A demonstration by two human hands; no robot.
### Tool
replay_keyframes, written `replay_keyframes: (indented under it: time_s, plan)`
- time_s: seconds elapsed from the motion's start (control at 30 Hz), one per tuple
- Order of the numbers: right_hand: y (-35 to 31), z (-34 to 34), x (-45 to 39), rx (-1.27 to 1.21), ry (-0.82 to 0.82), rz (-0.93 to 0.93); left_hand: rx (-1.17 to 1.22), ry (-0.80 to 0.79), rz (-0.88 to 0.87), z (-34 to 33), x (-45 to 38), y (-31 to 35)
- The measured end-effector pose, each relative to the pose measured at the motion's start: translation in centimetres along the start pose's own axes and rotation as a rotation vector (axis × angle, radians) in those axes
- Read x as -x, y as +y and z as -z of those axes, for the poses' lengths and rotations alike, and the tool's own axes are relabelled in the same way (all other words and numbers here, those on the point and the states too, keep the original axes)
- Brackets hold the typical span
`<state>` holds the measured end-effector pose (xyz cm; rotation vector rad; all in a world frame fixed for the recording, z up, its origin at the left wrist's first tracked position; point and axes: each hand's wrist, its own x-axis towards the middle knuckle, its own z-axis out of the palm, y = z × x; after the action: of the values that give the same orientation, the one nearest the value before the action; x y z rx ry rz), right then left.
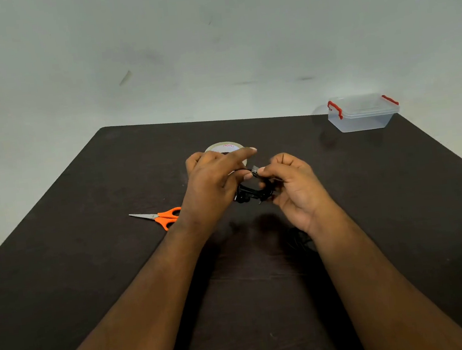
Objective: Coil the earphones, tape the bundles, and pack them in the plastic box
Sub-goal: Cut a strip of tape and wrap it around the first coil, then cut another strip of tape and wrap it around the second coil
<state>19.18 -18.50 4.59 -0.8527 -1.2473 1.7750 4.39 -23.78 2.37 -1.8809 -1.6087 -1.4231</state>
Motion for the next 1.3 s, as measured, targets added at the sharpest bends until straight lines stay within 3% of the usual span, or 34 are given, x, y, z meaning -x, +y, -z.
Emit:
replay_keyframes:
  time_s: [0.13, 0.3, 0.5, 0.7, 0.93, 1.13, 1.23, 1.3]
  plan:
    - [-0.3, 0.1, 0.1, -0.113, -0.064, -0.091, -0.096, 0.024, -0.199, -0.3, -0.1, -0.1]
    - [-0.4, 0.0, 0.1, -0.137, -0.029, -0.128, -0.096, -0.001, -0.188, -0.8, -0.1, -0.4]
    - [-0.3, -0.3, 0.0, 0.006, 0.004, 0.025, -0.143, -0.056, -0.097, -0.3, -0.4, -0.1]
    - [0.3, -0.7, 0.1, 0.313, 0.003, 0.209, -0.249, -0.049, -0.021, -0.3, -0.2, -0.3]
    - [0.2, -0.4, 0.0, 0.643, -0.044, 0.288, -0.287, -0.003, -0.057, -0.4, 0.2, -0.4]
    - [0.1, 0.1, -0.7, 0.668, -0.128, 0.390, -0.203, 0.001, -0.079, -0.4, 0.0, -0.6]
    - [-0.1, 0.1, -2.6, 0.645, -0.034, 0.454, -0.131, 0.057, -0.011, -0.1, -0.5, -1.3]
    - [-0.7, 0.1, -3.6, 0.754, 0.031, 0.554, -0.112, 0.133, 0.087, 0.7, -0.7, -2.3]
